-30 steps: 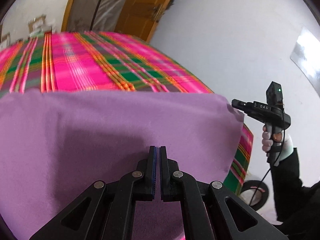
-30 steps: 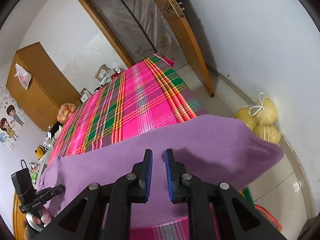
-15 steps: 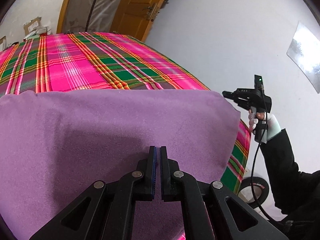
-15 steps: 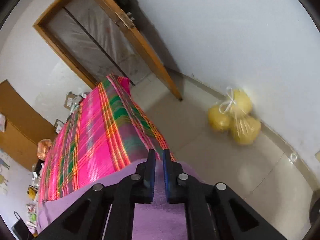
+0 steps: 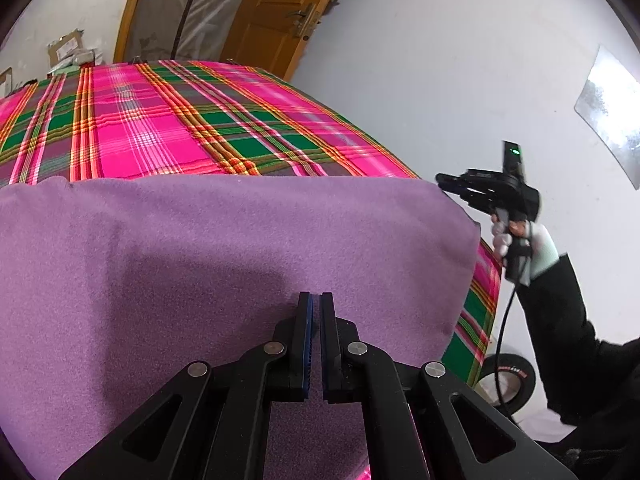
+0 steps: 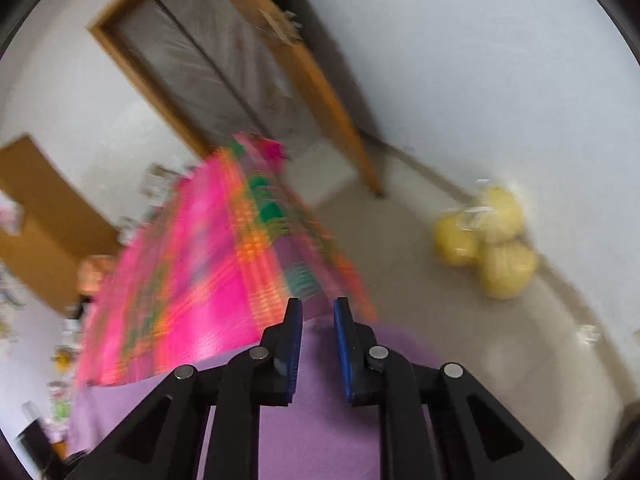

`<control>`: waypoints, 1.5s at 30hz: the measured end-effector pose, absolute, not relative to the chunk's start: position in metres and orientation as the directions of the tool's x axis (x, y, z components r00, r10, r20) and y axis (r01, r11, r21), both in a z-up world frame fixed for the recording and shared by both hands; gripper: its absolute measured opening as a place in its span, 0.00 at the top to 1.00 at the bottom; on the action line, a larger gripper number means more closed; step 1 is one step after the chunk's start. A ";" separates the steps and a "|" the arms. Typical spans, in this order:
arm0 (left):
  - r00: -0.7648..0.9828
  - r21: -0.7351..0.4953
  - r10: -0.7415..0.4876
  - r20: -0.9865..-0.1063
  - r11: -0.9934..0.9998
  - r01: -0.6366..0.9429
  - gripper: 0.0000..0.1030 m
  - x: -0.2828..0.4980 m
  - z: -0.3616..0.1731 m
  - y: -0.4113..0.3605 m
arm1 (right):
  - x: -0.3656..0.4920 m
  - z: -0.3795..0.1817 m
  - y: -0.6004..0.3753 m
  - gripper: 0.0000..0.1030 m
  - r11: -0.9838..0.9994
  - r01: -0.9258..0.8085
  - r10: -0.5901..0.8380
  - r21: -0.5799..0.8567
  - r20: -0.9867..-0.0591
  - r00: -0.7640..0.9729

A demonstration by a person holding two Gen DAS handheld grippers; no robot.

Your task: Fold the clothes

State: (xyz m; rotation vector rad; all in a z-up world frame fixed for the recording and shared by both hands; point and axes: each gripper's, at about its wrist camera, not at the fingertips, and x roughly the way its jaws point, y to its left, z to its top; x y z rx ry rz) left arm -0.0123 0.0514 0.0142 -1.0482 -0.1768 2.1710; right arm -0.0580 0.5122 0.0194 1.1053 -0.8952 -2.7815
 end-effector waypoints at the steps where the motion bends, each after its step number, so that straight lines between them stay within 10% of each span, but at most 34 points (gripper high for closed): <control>1: -0.417 -0.404 0.652 -0.634 -0.738 -0.540 0.96 -0.013 0.014 0.052 | -0.050 0.019 0.508 0.83 -0.841 -0.168 -0.224 0.514 -0.614 -0.757; 10: -0.410 -0.392 0.649 -0.641 -0.736 -0.552 0.96 -0.011 0.014 0.055 | 0.002 -0.005 0.527 1.00 -0.800 -0.213 -0.191 0.560 -0.575 -0.796; 30: -0.503 -0.386 0.578 -0.643 -0.812 -0.439 0.96 -0.004 0.025 0.002 | -0.007 0.014 0.294 0.73 -0.880 0.354 -0.472 0.316 -0.661 -0.584; 45: -0.570 -0.394 0.498 -0.653 -0.867 -0.306 0.96 -0.017 0.015 -0.039 | -0.090 -0.006 0.274 0.85 -0.682 0.146 -0.693 0.717 -0.570 -0.442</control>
